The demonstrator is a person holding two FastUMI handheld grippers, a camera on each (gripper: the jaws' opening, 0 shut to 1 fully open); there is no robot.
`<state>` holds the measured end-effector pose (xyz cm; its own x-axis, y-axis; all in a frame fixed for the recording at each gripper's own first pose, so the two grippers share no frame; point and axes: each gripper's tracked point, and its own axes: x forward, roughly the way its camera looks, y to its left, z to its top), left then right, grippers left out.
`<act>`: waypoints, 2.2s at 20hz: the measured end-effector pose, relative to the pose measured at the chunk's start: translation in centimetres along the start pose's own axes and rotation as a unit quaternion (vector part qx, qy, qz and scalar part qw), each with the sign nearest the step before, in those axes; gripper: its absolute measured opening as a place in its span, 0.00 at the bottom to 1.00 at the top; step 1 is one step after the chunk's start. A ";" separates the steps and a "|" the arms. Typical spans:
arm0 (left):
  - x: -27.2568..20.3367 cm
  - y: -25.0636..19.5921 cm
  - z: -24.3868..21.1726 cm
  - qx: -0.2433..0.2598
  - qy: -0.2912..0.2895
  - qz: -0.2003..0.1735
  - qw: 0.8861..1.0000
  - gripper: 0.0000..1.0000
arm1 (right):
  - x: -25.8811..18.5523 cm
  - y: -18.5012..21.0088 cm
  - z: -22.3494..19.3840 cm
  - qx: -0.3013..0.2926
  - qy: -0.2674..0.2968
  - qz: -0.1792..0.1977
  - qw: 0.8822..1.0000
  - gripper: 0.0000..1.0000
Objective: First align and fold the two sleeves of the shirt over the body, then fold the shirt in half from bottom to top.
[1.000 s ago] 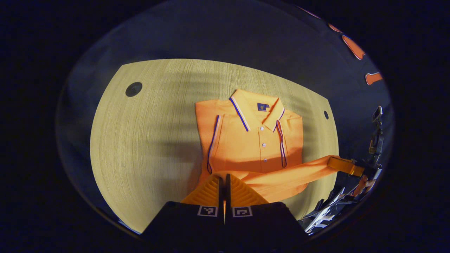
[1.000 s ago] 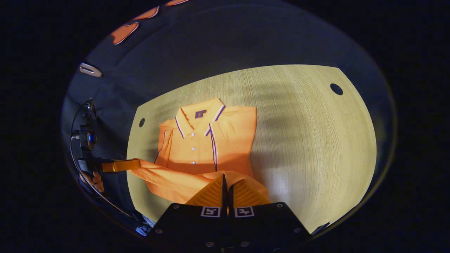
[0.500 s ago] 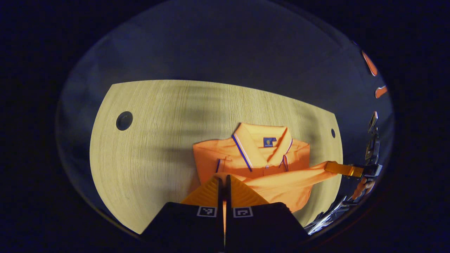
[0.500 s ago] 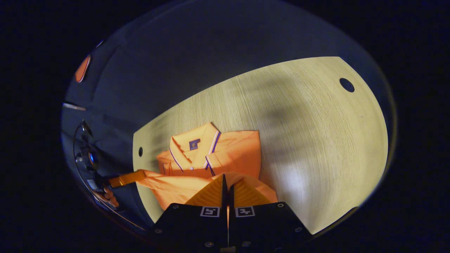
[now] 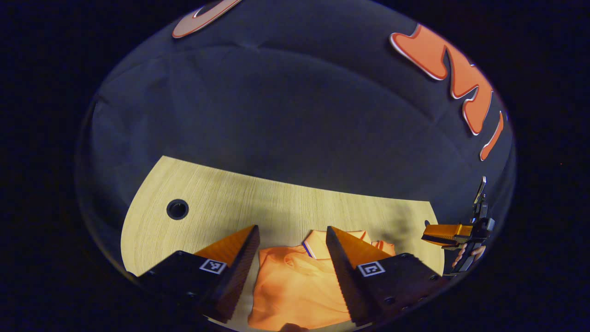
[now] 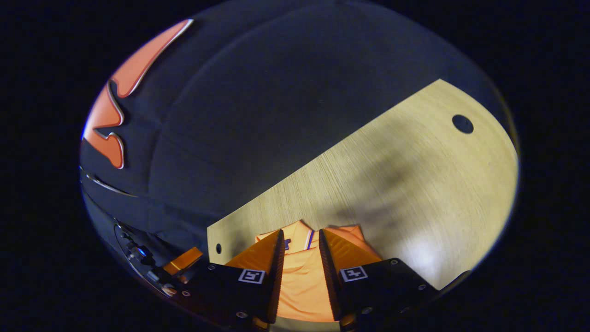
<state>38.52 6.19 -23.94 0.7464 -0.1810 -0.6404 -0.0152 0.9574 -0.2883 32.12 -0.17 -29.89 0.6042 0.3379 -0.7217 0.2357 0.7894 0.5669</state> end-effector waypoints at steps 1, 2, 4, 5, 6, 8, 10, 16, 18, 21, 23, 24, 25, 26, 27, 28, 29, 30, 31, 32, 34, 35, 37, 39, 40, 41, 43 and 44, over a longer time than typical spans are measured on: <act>-0.8 -0.5 0.8 0.006 -0.013 -0.001 1.000 0.93 | -0.7 -0.1 0.4 -0.024 -0.017 -0.006 1.000 0.56; -1.7 -0.8 1.3 0.014 -0.028 0.004 1.000 0.96 | -1.4 0.1 0.8 -0.051 -0.036 -0.013 0.998 0.62; -3.5 -1.4 2.4 0.029 -0.054 0.013 0.998 0.96 | -3.2 0.6 1.3 -0.095 -0.071 -0.021 0.993 0.76; -4.5 -1.9 2.7 0.031 -0.059 0.010 0.998 0.96 | -4.4 1.0 1.7 -0.113 -0.087 -0.025 0.989 0.86; -5.7 -2.5 2.5 0.030 -0.057 0.005 0.998 0.96 | -5.6 1.4 1.9 -0.127 -0.102 -0.027 0.986 0.89; -7.8 -3.6 2.6 0.032 -0.068 0.004 0.997 0.96 | -8.3 2.5 2.2 -0.152 -0.124 -0.027 0.980 0.95; -10.6 -4.6 3.0 0.038 -0.093 0.002 0.995 0.98 | -10.7 3.4 2.3 -0.182 -0.149 -0.026 0.972 0.96; -18.5 -7.0 1.8 0.076 -0.154 0.013 0.985 0.98 | -19.7 6.8 2.0 -0.263 -0.228 -0.026 0.937 0.98; -21.1 -7.8 0.7 0.087 -0.172 0.014 0.981 0.97 | -22.5 7.3 0.9 -0.259 -0.233 -0.015 0.937 0.98; -24.4 -9.1 -0.8 0.095 -0.199 0.013 0.975 0.97 | -25.6 7.4 0.5 -0.266 -0.270 -0.020 0.925 0.98; -26.2 -9.7 -2.0 0.104 -0.208 0.012 0.973 0.97 | -28.2 7.6 -0.3 -0.278 -0.293 -0.025 0.915 0.98; -27.1 -10.3 -3.1 0.102 -0.203 0.004 0.974 0.97 | -29.5 8.1 -0.7 -0.285 -0.305 -0.020 0.909 0.99; -28.0 -10.8 -3.8 0.100 -0.207 0.001 0.973 0.96 | -30.6 8.8 -1.2 -0.293 -0.316 -0.015 0.902 0.98; -28.8 -10.8 -3.9 0.100 -0.214 0.001 0.972 0.97 | -31.5 9.0 -1.8 -0.300 -0.322 -0.013 0.898 0.98; -29.5 -11.0 -4.3 0.103 -0.220 0.004 0.970 0.98 | -32.4 9.5 -2.5 -0.305 -0.326 -0.009 0.895 0.98; -30.3 -11.2 -4.5 0.105 -0.229 0.005 0.968 0.98 | -33.0 9.8 -3.1 -0.307 -0.330 -0.004 0.893 0.97; -31.1 -11.7 -4.8 0.108 -0.235 0.006 0.966 0.98 | -33.6 10.1 -3.7 -0.309 -0.332 0.002 0.891 0.97; -31.8 -12.1 -5.1 0.112 -0.246 0.005 0.963 0.98 | -34.1 10.3 -4.0 -0.309 -0.337 0.004 0.889 0.97; -32.6 -12.4 -5.2 0.116 -0.258 0.007 0.959 0.98 | -34.7 10.4 -4.4 -0.309 -0.342 0.007 0.887 0.97; -33.1 -12.5 -5.6 0.119 -0.266 0.010 0.957 0.98 | -35.1 10.6 -4.8 -0.310 -0.349 0.010 0.884 0.98; -34.2 -12.5 -6.6 0.120 -0.276 0.014 0.953 0.98 | -36.0 10.5 -5.5 -0.318 -0.360 0.010 0.877 0.98; -34.5 -12.7 -7.2 0.120 -0.281 0.013 0.952 0.98 | -36.3 10.4 -5.9 -0.321 -0.367 0.006 0.873 0.98; -34.9 -13.3 -8.0 0.121 -0.290 0.008 0.949 0.98 | -36.6 10.1 -6.8 -0.327 -0.373 0.005 0.868 0.98; -35.4 -13.7 -8.9 0.125 -0.302 0.005 0.945 0.97 | -36.5 9.6 -8.0 -0.334 -0.372 0.011 0.866 0.98; -35.5 -13.8 -9.2 0.124 -0.310 0.005 0.943 0.98 | -36.6 9.2 -8.6 -0.334 -0.370 0.011 0.867 0.98; -35.9 -14.1 -9.4 0.122 -0.319 0.001 0.940 0.98 | -36.6 8.9 -9.1 -0.332 -0.370 0.010 0.868 0.98; -36.6 -14.2 -10.1 0.130 -0.332 0.003 0.934 0.98 | -37.0 8.5 -9.6 -0.329 -0.379 0.012 0.865 0.98; -36.5 -14.0 -10.6 0.138 -0.330 0.009 0.934 0.97 | -37.2 8.5 -9.7 -0.328 -0.385 0.013 0.863 0.98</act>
<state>4.40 -2.96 -4.07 0.9964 -0.0744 -0.0397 0.0733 0.9969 -0.0287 4.29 -1.05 -2.12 0.9888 0.1181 -0.0913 -0.1140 0.9922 0.0498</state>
